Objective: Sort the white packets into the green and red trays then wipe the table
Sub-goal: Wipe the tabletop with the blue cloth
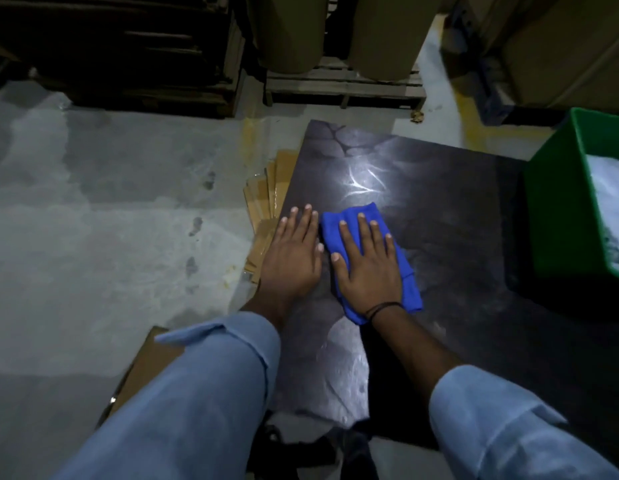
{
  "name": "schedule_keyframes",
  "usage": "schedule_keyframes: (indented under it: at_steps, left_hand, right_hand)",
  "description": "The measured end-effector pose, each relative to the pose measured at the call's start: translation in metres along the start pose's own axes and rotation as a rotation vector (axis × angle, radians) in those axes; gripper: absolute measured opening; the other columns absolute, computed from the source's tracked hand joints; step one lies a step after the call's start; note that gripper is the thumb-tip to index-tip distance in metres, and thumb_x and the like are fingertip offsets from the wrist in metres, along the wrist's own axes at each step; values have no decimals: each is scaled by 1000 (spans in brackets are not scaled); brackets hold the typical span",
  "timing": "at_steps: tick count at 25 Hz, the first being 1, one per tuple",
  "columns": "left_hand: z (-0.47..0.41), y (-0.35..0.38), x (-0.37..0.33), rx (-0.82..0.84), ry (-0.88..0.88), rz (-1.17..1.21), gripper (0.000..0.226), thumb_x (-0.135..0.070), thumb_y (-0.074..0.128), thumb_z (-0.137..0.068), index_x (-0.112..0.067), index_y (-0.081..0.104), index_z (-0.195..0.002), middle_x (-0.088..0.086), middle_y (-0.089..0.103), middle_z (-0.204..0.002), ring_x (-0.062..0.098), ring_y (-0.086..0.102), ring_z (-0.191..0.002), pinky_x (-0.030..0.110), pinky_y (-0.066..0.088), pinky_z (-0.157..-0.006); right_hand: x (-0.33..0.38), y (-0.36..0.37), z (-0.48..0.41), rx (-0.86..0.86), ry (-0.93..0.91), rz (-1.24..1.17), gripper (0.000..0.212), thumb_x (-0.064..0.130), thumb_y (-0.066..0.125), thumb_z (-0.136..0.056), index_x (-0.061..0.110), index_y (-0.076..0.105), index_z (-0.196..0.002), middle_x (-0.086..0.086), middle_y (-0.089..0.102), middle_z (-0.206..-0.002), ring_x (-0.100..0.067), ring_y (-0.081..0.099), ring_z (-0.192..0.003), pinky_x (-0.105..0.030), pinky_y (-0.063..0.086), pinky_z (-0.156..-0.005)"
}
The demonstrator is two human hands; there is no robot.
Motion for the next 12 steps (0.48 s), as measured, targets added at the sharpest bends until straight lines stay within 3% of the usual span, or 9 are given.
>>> schedule_keyframes:
  at_steps: [4, 7, 12]
  left_hand:
    - [29, -8, 2, -9, -52, 106, 62, -27, 30, -101, -4, 22, -158, 13, 25, -166, 28, 17, -155, 43, 15, -127]
    - [71, -8, 5, -16, 8, 75, 62, -27, 31, -100, -5, 25, -158, 12, 27, -165, 27, 18, -155, 42, 14, -127]
    - [102, -11, 13, 36, 24, 13, 63, -30, 32, -101, -8, 22, -160, 8, 15, -169, 27, 7, -157, 41, 7, -128]
  right_hand:
    - [30, -8, 104, 7, 21, 0, 63, 50, 32, -100, 30, 16, -158, -7, 14, -166, -26, 8, -154, -52, 15, -121]
    - [58, -8, 172, 42, 47, 3, 65, 49, 34, -100, 30, 14, -158, -6, 8, -167, -26, 3, -154, -52, 15, -121]
    - [82, -5, 192, 48, 158, -12, 67, 50, 34, -99, 28, 13, -159, -7, 3, -167, -28, 2, -154, -53, 14, -121]
Point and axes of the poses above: each hand's wrist, its own z-axis away from the middle knuckle, its own y-axis out of the palm, x = y × z, the point moved 7 cm from there along -z, towards the middle knuckle
